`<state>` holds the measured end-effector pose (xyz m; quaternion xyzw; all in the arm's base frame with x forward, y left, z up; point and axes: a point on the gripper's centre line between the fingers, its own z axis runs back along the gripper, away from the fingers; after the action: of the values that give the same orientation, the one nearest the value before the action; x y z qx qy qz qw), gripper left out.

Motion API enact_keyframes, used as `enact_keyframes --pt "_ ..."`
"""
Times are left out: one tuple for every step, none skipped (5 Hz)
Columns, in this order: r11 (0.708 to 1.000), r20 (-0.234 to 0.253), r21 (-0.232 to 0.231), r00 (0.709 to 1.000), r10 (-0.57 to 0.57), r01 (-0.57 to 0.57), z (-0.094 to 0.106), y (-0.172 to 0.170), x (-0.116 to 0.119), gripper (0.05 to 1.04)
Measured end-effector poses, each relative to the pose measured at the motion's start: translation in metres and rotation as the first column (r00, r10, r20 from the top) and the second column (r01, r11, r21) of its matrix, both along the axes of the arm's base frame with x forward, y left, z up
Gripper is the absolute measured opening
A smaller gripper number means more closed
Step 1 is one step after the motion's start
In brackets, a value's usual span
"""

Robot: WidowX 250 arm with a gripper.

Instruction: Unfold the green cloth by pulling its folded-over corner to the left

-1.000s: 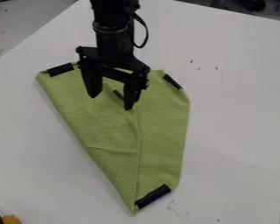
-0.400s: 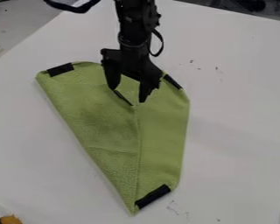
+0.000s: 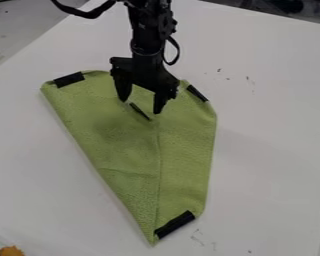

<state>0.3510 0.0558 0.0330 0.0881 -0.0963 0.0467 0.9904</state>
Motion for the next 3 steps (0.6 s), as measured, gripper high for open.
enact_keyframes --pt "1.000 -0.010 -0.021 1.000 0.018 -0.019 -0.011 0.001 0.002 0.999" --pt "0.999 -0.016 -0.041 1.000 0.017 -0.018 -0.014 0.005 0.008 0.999" --pt "0.998 -0.036 -0.057 0.999 -0.001 -0.001 -0.021 0.008 0.008 0.947"
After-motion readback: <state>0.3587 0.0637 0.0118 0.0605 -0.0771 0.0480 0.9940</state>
